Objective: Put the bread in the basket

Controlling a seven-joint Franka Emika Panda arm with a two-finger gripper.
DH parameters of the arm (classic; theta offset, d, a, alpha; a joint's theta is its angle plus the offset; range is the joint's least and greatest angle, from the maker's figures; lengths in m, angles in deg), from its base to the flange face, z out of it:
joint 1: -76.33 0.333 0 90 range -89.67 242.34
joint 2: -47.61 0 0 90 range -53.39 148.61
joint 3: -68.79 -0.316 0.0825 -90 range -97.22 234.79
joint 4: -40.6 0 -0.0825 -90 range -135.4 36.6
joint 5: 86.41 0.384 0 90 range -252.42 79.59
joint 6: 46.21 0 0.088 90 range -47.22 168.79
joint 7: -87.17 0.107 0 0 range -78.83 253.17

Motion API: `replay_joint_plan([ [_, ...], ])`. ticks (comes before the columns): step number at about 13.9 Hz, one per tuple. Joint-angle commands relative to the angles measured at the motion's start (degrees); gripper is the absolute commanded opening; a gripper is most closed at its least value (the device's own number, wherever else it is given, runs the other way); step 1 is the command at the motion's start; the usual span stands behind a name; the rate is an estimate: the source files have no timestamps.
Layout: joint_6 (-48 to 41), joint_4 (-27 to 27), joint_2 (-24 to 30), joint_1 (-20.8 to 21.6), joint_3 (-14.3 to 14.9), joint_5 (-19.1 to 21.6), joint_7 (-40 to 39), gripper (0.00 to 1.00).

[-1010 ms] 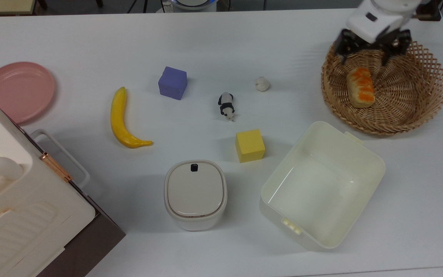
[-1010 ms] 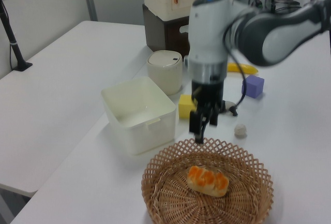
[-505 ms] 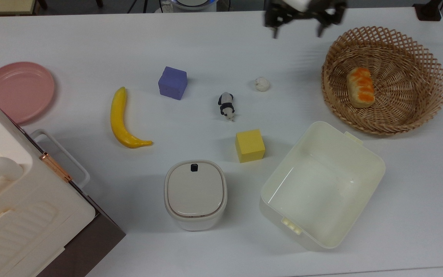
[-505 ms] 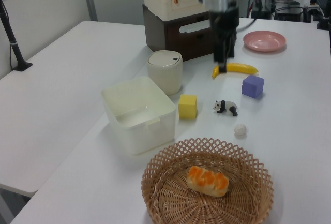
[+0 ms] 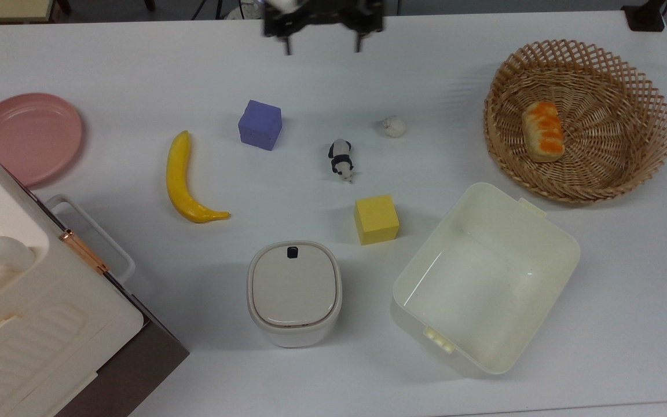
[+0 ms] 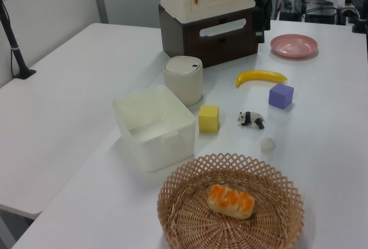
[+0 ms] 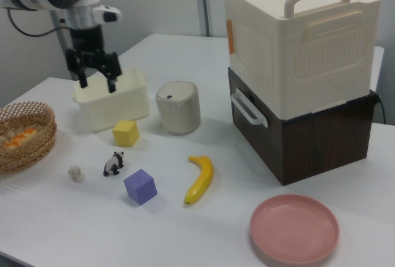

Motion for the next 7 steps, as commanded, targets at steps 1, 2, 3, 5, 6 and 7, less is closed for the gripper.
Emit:
replay_joint_plan([
  [1,1.2,-2.2,2.5,-2.2,2.3,-1.1,-4.4,1.00],
  [2,3.5,-2.1,2.7,-3.1,3.5,-1.0,-3.9,1.00],
  [3,5.4,-2.1,2.6,-3.3,4.7,-0.7,-3.8,1.00],
  [5,8.6,-2.6,2.2,-3.3,5.4,-1.2,-0.1,1.00],
  [6,8.6,-2.6,2.2,-3.5,5.5,-1.2,1.8,1.00],
  [7,8.4,-2.6,2.3,-3.6,5.4,-1.2,2.0,1.00],
])
